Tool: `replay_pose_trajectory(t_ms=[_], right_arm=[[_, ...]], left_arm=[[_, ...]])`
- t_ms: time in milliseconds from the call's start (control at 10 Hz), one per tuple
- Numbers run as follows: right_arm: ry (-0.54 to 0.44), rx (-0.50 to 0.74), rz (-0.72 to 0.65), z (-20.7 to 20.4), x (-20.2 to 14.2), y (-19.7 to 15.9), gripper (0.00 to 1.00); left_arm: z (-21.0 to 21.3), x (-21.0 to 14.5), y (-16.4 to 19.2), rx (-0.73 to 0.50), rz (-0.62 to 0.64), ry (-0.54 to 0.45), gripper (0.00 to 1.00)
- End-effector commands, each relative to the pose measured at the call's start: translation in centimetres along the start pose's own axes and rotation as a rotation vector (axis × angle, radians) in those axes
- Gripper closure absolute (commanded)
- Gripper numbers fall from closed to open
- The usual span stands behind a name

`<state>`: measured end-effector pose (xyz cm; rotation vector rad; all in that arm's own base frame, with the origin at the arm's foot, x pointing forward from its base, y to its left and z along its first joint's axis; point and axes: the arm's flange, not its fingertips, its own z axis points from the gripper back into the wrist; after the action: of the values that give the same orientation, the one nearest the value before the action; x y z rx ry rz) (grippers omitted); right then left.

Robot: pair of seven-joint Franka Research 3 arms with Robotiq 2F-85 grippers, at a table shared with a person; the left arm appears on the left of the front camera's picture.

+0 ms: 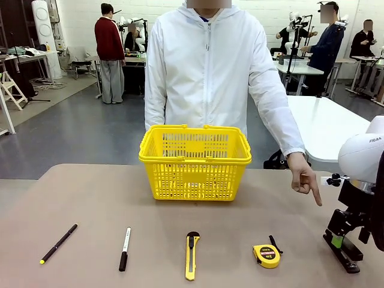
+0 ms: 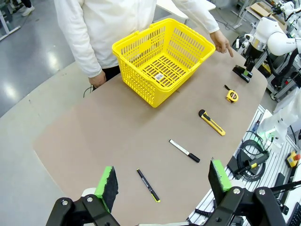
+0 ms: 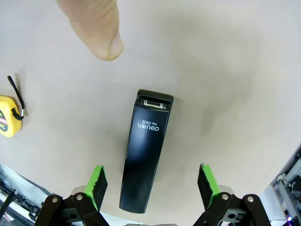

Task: Place the items the person wants into the basket.
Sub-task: Pick up the item the person points to and place it in the Market Basket.

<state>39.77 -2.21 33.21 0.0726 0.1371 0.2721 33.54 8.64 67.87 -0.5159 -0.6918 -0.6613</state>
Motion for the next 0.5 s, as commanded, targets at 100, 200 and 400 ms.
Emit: replay_pose_trajectory(t_ms=[100,200,400], right_arm=[[0.032,0.005,0.023,-0.11,-0.24,0.06,0.00],[0.039,0.004,0.024,-0.06,-0.31,0.01,0.00],[0.056,0.001,0.022,0.00,-0.44,-0.06,0.00]], left_arm=[[0.19,-0.04,0.11,-0.013,-0.016,-0.009,0.00],[0.19,-0.04,0.11,-0.013,-0.016,-0.009,0.00],[0.19,-0.04,0.11,-0.013,-0.016,-0.009,0.00]])
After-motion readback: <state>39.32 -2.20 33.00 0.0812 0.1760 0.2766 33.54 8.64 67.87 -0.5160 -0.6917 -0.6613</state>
